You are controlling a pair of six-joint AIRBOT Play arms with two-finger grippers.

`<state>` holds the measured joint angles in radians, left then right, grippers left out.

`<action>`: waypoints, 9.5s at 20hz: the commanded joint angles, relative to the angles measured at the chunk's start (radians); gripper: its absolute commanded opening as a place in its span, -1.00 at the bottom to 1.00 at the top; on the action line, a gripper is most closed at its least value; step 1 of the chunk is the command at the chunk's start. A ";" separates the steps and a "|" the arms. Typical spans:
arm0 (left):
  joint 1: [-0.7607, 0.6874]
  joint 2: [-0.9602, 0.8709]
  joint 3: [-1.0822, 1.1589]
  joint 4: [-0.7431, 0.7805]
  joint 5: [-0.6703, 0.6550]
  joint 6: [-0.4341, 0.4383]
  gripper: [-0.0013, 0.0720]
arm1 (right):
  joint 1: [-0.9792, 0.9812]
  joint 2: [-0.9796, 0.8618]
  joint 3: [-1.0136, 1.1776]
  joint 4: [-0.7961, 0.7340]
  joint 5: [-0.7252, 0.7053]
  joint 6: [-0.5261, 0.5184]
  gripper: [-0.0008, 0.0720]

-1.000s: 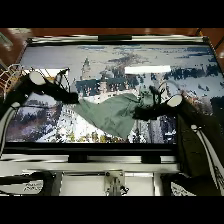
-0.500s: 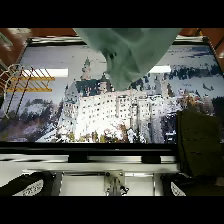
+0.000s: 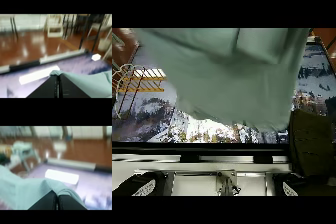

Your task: Fold the shirts.

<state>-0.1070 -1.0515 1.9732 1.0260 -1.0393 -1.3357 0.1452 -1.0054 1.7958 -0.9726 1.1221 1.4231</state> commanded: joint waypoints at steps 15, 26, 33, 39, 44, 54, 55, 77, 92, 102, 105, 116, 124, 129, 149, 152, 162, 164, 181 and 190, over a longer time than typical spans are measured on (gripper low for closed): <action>-0.043 -0.779 -0.004 -0.055 -0.296 -0.116 -0.87 | 0.168 -0.452 -0.579 -0.095 -0.465 0.177 -0.80; 0.066 -0.592 -0.272 0.273 -0.613 -0.261 0.87 | 0.139 -0.331 -0.578 -0.163 -0.290 0.171 -0.80; -0.040 -0.356 -1.008 0.082 -0.134 -0.264 0.88 | 0.137 -0.326 -0.579 -0.276 -0.193 0.174 -0.80; -0.121 -0.366 -1.054 0.043 0.016 -0.245 0.87 | 0.137 -0.326 -0.579 -0.288 -0.193 0.174 -0.80; -0.128 -0.420 -1.052 -0.018 0.103 -0.249 0.78 | 0.137 -0.326 -0.579 -0.287 -0.194 0.174 -0.80; 0.077 -0.444 -0.390 0.070 0.059 -0.142 -0.87 | 0.136 -0.206 -0.467 -0.325 0.085 0.238 -0.80; 0.106 -0.463 -0.310 0.070 0.059 -0.142 -0.87 | 0.137 -0.180 -0.467 -0.322 0.167 0.282 -0.80; 0.236 -0.602 -0.158 0.060 -0.600 -0.190 0.28 | 0.157 -0.373 -0.605 -0.161 -0.227 0.288 -0.80; -0.018 -0.477 -0.918 -0.088 -0.006 -0.166 0.66 | 0.157 -0.373 -0.605 -0.198 -0.181 0.246 -0.80; -0.018 -0.527 -0.908 -0.125 0.070 -0.174 -0.69 | 0.157 -0.373 -0.604 -0.200 -0.219 0.240 -0.80; -0.018 -0.492 -0.814 -0.152 0.040 -0.047 -0.87 | 0.149 -0.372 -0.586 -0.199 -0.270 0.240 -0.80; 0.141 -0.031 0.168 -0.101 0.134 0.093 -0.87 | -0.024 -0.026 -0.082 -0.208 -0.524 0.200 -0.80; 0.240 0.137 0.042 -0.005 0.022 0.020 -0.87 | -0.023 0.229 -0.076 -0.217 -0.096 0.186 -0.80; 0.240 0.073 -0.027 0.064 -0.161 0.014 -0.87 | -0.023 0.183 -0.187 -0.319 0.356 0.395 -0.80; 0.229 -0.619 -0.293 -0.135 -0.351 -0.272 0.50 | -0.004 -0.440 -0.546 0.151 -0.609 0.193 0.64; 0.321 -0.596 -0.163 -0.012 -0.639 -0.298 0.50 | -0.151 -0.323 -0.442 -0.002 -0.276 0.050 0.64; 0.364 -0.146 -1.149 0.062 -0.379 -0.106 0.49 | -0.541 -0.250 -0.559 -0.095 0.453 -0.100 0.63; 0.364 -0.161 -1.214 0.046 -0.320 -0.079 0.33 | -0.523 -0.251 -0.592 -0.049 0.432 -0.100 0.63; 0.311 -0.374 -1.235 -0.210 -0.041 0.026 -0.38 | -0.369 -0.352 -0.600 -0.060 0.426 -0.104 0.64; 0.308 -0.290 -1.132 -0.230 -0.163 0.121 -0.87 | -0.364 -0.562 -0.655 -0.125 0.317 -0.111 0.87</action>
<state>0.2020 -1.3762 0.8009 0.8032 -1.1698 -1.2430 -0.2230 -1.5028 1.1465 -1.0843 1.4765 1.3209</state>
